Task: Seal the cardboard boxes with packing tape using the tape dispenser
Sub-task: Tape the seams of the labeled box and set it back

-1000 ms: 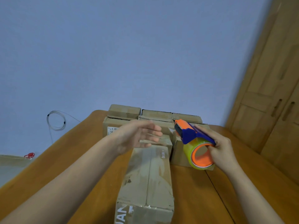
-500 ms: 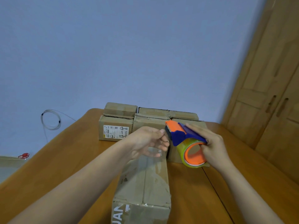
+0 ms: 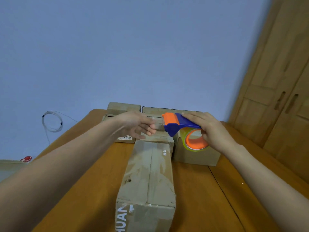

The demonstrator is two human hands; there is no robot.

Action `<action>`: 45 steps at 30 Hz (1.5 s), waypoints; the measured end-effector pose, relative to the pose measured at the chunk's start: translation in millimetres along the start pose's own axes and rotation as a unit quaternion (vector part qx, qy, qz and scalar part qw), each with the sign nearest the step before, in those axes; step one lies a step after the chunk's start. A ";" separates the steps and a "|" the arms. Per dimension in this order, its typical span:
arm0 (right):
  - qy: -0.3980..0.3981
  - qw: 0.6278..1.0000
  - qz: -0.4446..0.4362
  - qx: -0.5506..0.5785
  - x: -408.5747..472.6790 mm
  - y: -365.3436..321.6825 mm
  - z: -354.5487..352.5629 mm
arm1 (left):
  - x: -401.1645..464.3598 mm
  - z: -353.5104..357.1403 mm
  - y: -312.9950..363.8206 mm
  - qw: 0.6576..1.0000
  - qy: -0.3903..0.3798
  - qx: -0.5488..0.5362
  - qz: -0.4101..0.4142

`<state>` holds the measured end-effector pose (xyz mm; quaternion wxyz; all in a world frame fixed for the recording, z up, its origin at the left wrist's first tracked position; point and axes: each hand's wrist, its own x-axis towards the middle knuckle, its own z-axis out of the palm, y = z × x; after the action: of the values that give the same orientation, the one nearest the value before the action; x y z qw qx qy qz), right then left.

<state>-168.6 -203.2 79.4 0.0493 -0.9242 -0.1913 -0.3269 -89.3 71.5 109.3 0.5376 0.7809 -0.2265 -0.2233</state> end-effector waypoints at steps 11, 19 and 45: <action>-0.036 0.999 0.003 -0.028 -31.5 24.7 8.5 | 3.3 -45.6 -51.7 0.999 -0.012 0.002 -0.049; -0.016 0.995 -0.014 -0.093 -42.3 36.8 3.1 | 6.8 -61.1 -80.0 0.998 -0.011 -0.031 -0.047; -0.018 0.987 -0.046 -0.156 -35.7 61.0 26.2 | 38.3 -48.8 -92.8 0.996 0.080 -0.001 -0.038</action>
<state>-155.2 -265.3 38.7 -0.1139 -0.9167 -0.1809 -0.3376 -19.3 114.4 33.7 0.5463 0.8036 -0.1523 -0.1806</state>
